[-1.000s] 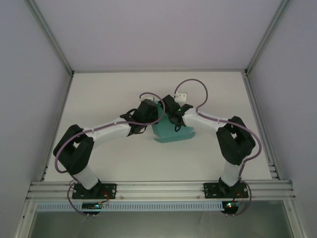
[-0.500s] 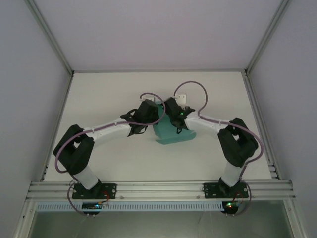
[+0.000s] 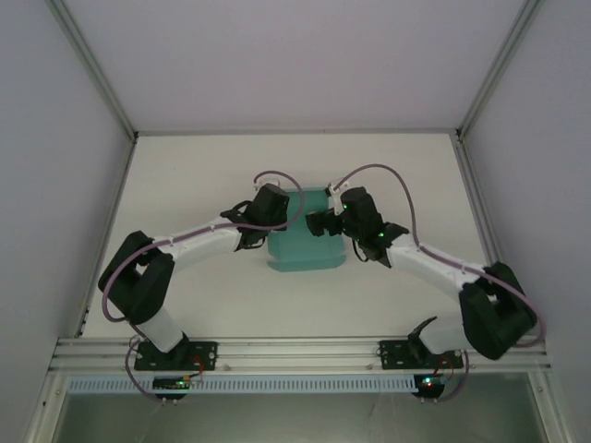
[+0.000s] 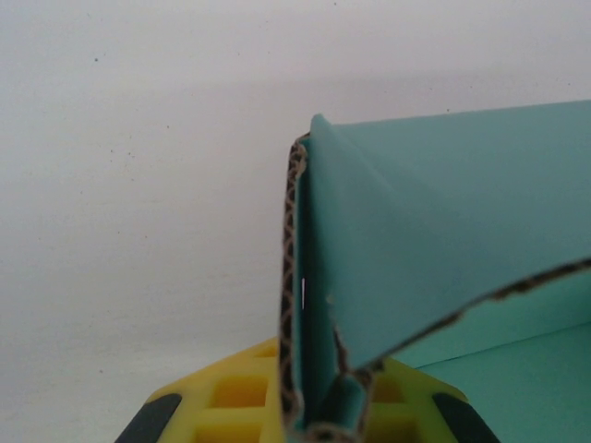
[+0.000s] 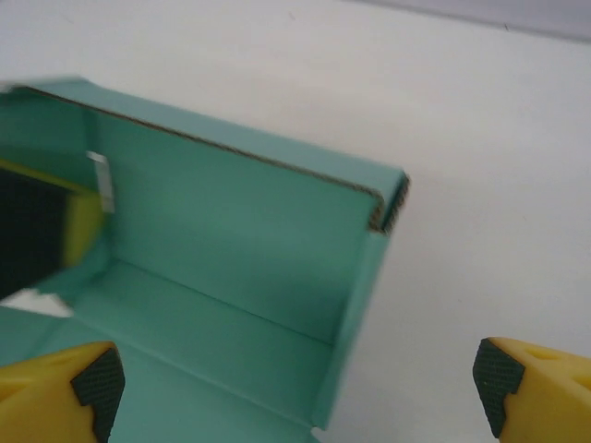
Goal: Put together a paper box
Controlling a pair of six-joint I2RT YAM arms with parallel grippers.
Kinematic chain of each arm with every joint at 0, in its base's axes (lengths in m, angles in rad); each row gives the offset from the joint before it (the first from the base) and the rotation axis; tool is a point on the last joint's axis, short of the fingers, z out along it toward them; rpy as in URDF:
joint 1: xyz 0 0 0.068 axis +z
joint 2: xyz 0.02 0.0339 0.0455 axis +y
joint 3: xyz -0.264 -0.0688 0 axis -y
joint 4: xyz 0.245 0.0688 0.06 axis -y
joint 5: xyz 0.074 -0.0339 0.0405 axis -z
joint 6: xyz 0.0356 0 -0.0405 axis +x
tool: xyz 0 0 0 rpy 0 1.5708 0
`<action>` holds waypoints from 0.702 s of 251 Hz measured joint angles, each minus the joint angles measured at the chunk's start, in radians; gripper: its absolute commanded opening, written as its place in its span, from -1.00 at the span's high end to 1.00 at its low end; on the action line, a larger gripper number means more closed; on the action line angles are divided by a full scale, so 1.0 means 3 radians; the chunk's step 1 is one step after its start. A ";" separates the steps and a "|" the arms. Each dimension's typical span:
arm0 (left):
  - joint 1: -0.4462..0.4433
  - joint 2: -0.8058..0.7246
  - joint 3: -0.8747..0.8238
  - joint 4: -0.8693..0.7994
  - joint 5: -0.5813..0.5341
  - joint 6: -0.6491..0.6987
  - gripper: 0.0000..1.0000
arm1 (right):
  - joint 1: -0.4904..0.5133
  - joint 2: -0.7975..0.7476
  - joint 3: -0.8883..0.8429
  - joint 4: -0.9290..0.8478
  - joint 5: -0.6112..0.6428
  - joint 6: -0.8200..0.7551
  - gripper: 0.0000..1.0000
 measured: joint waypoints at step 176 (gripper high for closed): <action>-0.0089 0.0145 0.0867 -0.1895 0.1176 0.2939 1.00 | -0.0958 -0.1926 -0.0253 -0.2102 0.0244 0.0726 -0.98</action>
